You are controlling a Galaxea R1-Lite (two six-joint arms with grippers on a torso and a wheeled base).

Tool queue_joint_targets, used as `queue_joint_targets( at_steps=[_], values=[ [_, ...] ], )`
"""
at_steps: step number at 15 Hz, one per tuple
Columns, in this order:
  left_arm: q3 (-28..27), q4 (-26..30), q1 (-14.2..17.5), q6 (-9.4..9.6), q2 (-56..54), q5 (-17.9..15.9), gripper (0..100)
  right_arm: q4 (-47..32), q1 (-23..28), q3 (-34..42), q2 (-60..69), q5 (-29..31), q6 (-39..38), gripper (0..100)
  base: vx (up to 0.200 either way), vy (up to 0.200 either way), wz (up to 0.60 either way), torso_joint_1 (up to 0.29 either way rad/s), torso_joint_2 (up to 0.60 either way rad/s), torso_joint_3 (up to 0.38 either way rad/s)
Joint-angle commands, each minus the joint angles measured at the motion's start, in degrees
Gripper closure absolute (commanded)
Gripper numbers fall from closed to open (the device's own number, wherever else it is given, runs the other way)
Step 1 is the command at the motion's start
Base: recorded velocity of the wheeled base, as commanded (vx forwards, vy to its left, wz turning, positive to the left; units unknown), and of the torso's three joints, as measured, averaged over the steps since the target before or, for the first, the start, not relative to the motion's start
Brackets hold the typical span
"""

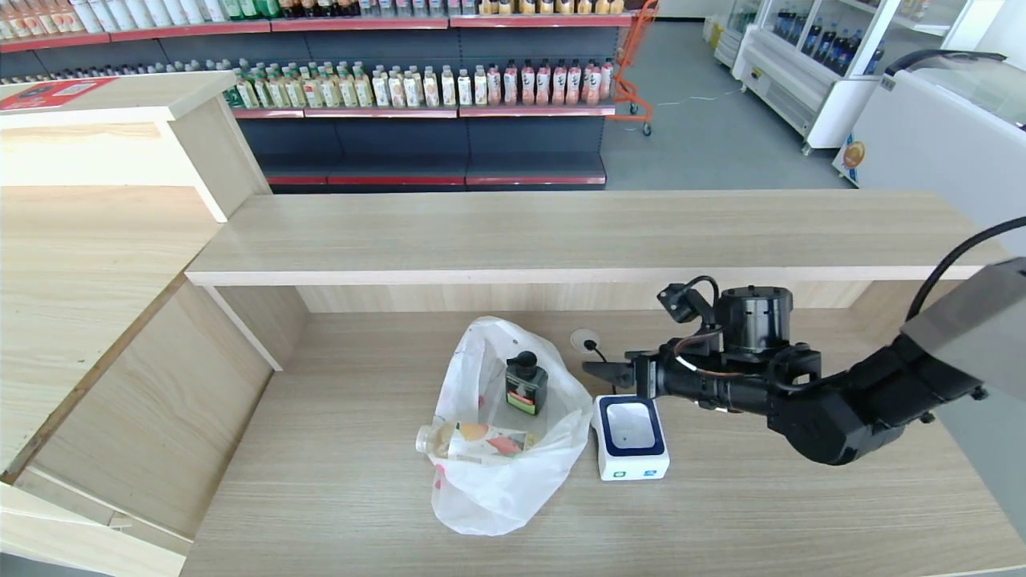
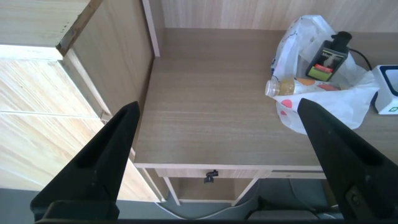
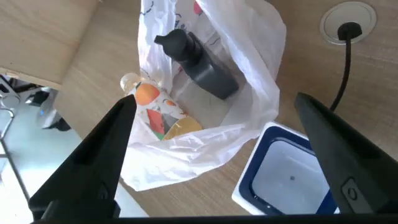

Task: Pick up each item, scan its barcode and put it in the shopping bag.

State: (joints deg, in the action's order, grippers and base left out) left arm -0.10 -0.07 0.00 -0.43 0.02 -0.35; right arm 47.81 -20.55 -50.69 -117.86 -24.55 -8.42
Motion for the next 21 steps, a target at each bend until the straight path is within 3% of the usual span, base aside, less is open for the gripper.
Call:
queue_joint_targets(
  at_steps=[1, 4, 7, 11, 12, 13, 14, 15, 18, 21],
  values=[
    [0.0, 0.0, 0.0, -0.01, 0.0, 0.0, 0, -10.2, -0.1, 5.6, 17.8, 0.0, -6.9, 0, 0.0, 0.0, 0.0, 0.0, 0.0, 0.0],
    [0.0, 0.0, 0.0, -0.01, 0.0, 0.0, 0, -20.0, 3.9, 17.3, 42.1, 4.6, -6.3, 0, 0.0, 0.0, 0.0, 0.0, 0.0, 0.0],
    [0.0, 0.0, 0.0, -0.01, 0.0, 0.0, 0, -29.6, 12.3, 29.1, 62.9, 11.9, 4.0, 0, 0.0, 0.0, 0.0, 0.0, 0.0, 0.0],
    [0.0, 0.0, 0.0, -0.01, 0.0, 0.0, 0, -31.4, 16.0, 49.5, 93.1, 24.3, 9.6, 0, 0.0, 0.0, 0.0, 0.0, 0.0, 0.0],
    [0.0, 0.0, 0.0, -0.01, 0.0, 0.0, 0, -33.5, 17.6, 50.7, 98.6, 25.6, 10.4, 0, 0.0, 0.0, 0.0, 0.0, 0.0, 0.0],
    [0.0, 0.0, 0.0, -0.01, 0.0, 0.0, 0, -43.3, 19.5, 50.7, 107.8, 28.3, 10.5, 0, 0.0, 0.0, 0.0, 0.0, 0.0, 0.0],
    [0.0, 0.0, 0.0, -0.01, 0.0, 0.0, 0, -46.8, 18.5, 50.2, 112.3, 31.5, 9.7, 0, 0.0, 0.0, 0.0, 0.0, 0.0, 0.0],
    [0.0, 0.0, 0.0, -0.01, 0.0, 0.0, 0, -45.4, 16.9, 50.7, 113.2, 32.5, 9.7, 0, 0.0, 0.0, 0.0, 0.0, 0.0, 0.0],
    [0.0, 0.0, 0.0, -0.01, 0.0, 0.0, 0, -44.0, 20.9, 50.7, 117.9, 31.5, 8.6, 0, 0.0, 0.0, 0.0, 0.0, 0.0, 0.0],
    [0.0, 0.0, 0.0, -0.01, 0.0, 0.0, 0, -43.7, 20.8, 50.7, 117.9, 30.3, 10.7, 0, 0.0, 0.0, 0.0, 0.0, 0.0, 0.0]
  ],
)
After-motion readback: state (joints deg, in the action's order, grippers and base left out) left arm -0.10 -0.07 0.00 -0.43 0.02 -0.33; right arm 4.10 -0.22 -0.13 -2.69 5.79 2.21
